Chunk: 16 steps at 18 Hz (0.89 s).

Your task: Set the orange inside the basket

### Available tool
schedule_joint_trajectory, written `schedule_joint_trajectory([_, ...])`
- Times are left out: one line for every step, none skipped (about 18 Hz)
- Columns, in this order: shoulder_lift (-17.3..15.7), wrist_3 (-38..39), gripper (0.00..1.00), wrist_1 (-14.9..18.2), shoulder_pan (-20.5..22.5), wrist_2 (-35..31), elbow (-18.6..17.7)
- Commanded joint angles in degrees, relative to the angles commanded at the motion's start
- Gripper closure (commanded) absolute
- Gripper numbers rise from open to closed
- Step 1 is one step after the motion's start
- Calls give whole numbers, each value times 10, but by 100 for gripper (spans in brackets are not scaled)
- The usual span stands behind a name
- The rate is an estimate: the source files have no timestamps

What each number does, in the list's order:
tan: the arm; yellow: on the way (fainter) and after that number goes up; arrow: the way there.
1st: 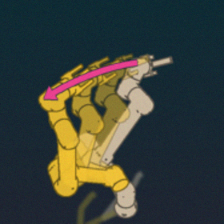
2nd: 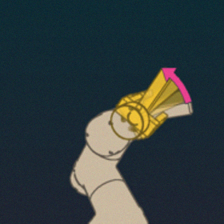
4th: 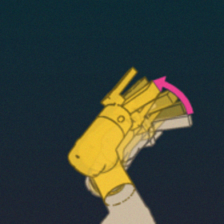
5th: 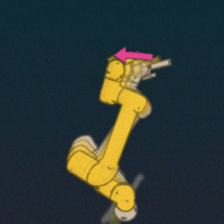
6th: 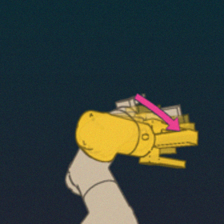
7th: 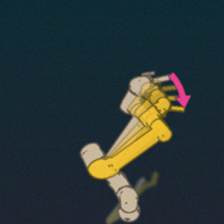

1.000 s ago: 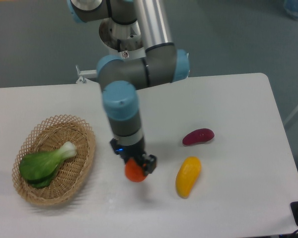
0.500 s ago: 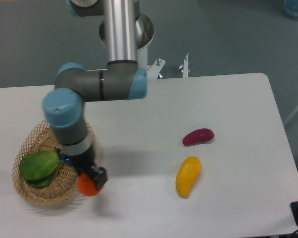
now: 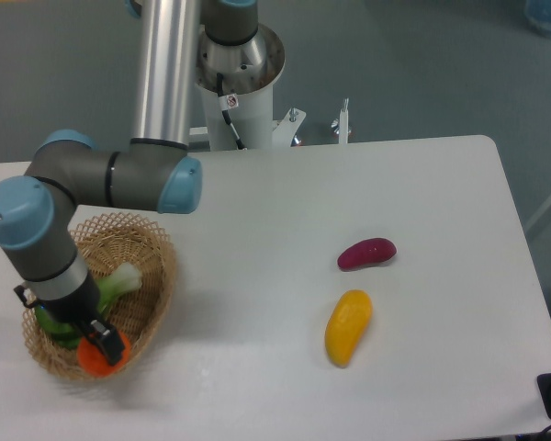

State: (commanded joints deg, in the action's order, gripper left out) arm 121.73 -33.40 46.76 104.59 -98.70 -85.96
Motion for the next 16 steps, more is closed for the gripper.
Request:
schedule_joint_trajectory([0,3,15,-1,-1,0,1])
schedule_joint_trajectory([0,5,13,-1,-1,0,0])
schedule_joint_trajectory([0,6,12,-1,-1,0,-1])
schedule_joint_trajectory([0,6,11,-1,-1,0,0])
schedule_joint_trajectory([0,6,10,-1,-1,0,2])
schedule_joint_trajectory([0,6,9,-1,-1,0,2])
schedule_joint_trajectory([0,6,6,-1,-1,0,3])
schedule_joint_trajectory([0,6,5,-1,-1,-1,3])
schedule_joint_trajectory([-1,6,4,0,-1,-1,3])
schedule_joint_trajectory([-2,6,2,0,-1,-1,4])
schedule_joint_trajectory([-3,6,1,-1,-1,-1,4])
schedule_joint_trajectory([-4,6,1,0,0,-1,3])
schedule_joint_trajectory([-4,7,1,0,1,-2,1])
schedule_joint_trajectory([-4,10,1,0,6,-3,-2])
schedule_joint_trajectory([-5,14,1,0,15,-2,-3])
schedule_joint_trajectory([-7,16,1,0,34,-2,-2])
